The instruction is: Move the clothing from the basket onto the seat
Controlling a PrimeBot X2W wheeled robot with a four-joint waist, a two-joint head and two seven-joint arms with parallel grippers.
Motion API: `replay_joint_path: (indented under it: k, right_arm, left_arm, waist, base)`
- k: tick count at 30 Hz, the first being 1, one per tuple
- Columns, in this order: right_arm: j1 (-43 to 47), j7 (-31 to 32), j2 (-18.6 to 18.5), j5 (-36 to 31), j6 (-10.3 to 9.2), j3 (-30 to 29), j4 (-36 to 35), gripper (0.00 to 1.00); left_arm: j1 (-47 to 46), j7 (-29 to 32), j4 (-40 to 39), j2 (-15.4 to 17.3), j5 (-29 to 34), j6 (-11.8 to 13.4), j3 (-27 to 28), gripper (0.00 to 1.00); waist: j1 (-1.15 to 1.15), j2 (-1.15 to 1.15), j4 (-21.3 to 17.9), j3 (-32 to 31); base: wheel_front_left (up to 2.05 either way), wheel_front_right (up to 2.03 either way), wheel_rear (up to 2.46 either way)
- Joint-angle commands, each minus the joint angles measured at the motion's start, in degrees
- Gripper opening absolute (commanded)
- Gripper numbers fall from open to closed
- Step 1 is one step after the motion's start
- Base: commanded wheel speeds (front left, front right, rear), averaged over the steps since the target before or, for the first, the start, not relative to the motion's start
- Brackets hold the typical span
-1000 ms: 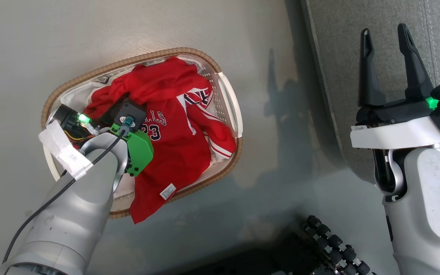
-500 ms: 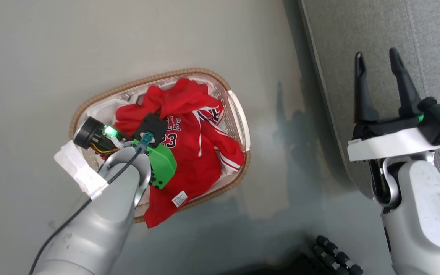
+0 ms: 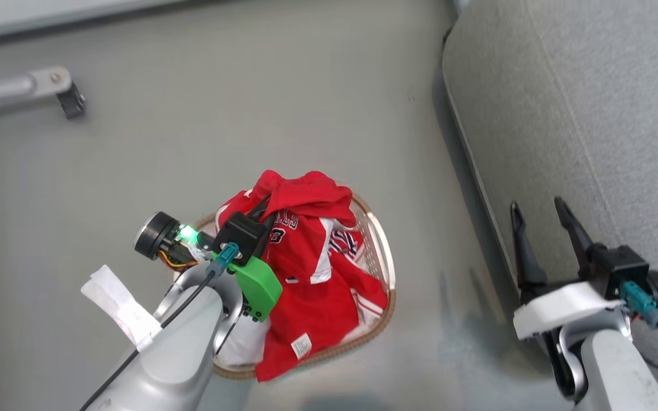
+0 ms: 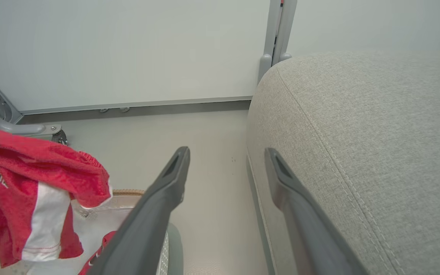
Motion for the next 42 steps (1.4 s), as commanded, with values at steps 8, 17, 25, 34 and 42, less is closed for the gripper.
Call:
replay_joint_path:
  k: [8, 17, 25, 34, 42]
  right_arm:
    - [7.0, 0.0, -0.3, -1.1, -0.04, 0.2, 1.5, 1.0]
    - [8.2, 0.0, -0.2, -1.5, -0.04, 1.3, 1.5, 1.0]
    - [6.4, 0.0, -0.2, -1.4, -0.04, 3.6, 1.5, 1.0]
    - [4.3, 0.0, -0.2, 0.0, -0.04, 10.0, -1.1, 1.0]
    - [0.0, 0.0, -0.3, 0.2, -0.04, 19.3, -2.1, 1.0]
  left_arm:
    - [0.2, 1.9, -5.9, 1.9, -2.8, -0.7, -2.5, 0.0]
    - [-7.1, 8.6, -14.7, 3.9, -12.4, -0.6, -5.8, 0.0]
    - [-13.0, 13.0, -20.2, 7.2, -18.3, -0.7, -8.3, 0.0]
    - [-13.9, 13.8, -21.8, 8.8, -20.7, -0.7, -8.6, 0.0]
    - [-11.5, 13.8, -21.7, 9.1, -22.4, -0.2, -8.7, 0.0]
  waist:
    - [0.0, 0.0, 4.2, -21.2]
    - [0.0, 0.0, 4.2, -24.8]
    - [0.0, 0.0, 3.5, -24.9]
    - [0.0, 0.0, 3.1, -25.0]
    - [0.0, 0.0, 3.0, -24.9]
  base:
    - [0.0, 0.0, 0.0]
    - [0.0, 0.0, 0.0]
    - [0.0, 0.0, 0.0]
    - [0.0, 0.0, 0.0]
    - [0.0, 0.0, 0.0]
